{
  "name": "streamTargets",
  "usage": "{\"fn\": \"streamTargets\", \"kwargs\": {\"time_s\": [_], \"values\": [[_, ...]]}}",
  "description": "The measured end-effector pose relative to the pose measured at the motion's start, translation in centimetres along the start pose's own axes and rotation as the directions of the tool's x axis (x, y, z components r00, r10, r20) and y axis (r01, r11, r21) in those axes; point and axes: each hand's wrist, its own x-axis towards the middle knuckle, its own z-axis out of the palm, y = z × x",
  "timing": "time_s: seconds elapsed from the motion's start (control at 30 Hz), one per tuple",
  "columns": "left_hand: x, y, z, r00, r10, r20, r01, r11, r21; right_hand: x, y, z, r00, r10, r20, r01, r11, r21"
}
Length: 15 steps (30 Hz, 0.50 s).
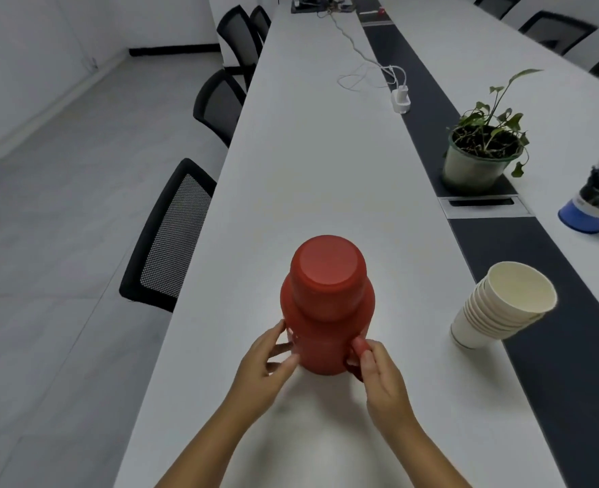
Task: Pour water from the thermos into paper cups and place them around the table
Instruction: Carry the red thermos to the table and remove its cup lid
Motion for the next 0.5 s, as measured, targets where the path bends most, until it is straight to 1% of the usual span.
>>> {"fn": "streamTargets", "kwargs": {"time_s": [0.07,0.1,0.13,0.2,0.23,0.3,0.37,0.4,0.47,0.5], "values": [[-1.5,-0.2,-0.3,1.000,-0.018,-0.006,0.018,1.000,-0.010,-1.1,-0.7,1.2,0.997,-0.049,0.055,0.053,0.996,-0.066],[-2.1,-0.1,-0.3,1.000,-0.026,-0.015,0.026,0.999,-0.024,-1.4,-1.0,1.5,0.990,-0.098,0.098,0.109,0.987,-0.115],[-2.6,-0.1,-0.3,0.999,-0.035,-0.029,0.034,0.999,-0.043,-1.5,-1.1,1.5,0.978,-0.120,0.173,0.147,0.978,-0.152],[-3.2,0.0,0.1,0.996,-0.051,-0.066,0.045,0.995,-0.093,-1.3,-0.9,1.0,0.934,-0.209,0.291,0.274,0.940,-0.203],[-3.5,0.0,0.5,0.994,-0.061,-0.085,0.052,0.993,-0.107,-1.2,-1.0,0.4,0.928,-0.227,0.296,0.290,0.937,-0.192],[-4.2,0.1,1.7,0.996,-0.051,-0.069,0.043,0.992,-0.116,-0.4,-1.7,-1.3,0.957,-0.216,0.196,0.255,0.945,-0.206],[-4.7,0.4,3.2,0.999,-0.044,0.027,0.046,0.993,-0.109,1.0,-3.1,-3.2,0.989,-0.133,0.070,0.146,0.958,-0.246],[-4.8,0.6,3.8,0.997,-0.033,0.062,0.039,0.995,-0.096,2.0,-4.2,-3.9,0.993,-0.108,0.036,0.114,0.950,-0.291],[-4.4,0.7,4.4,0.998,-0.009,0.060,0.011,0.999,-0.045,4.2,-7.1,-4.7,0.988,-0.147,0.044,0.152,0.905,-0.397],[-4.1,0.7,4.4,0.999,-0.004,0.053,0.005,1.000,-0.005,5.3,-8.8,-4.7,0.982,-0.169,0.090,0.191,0.878,-0.439]]}}
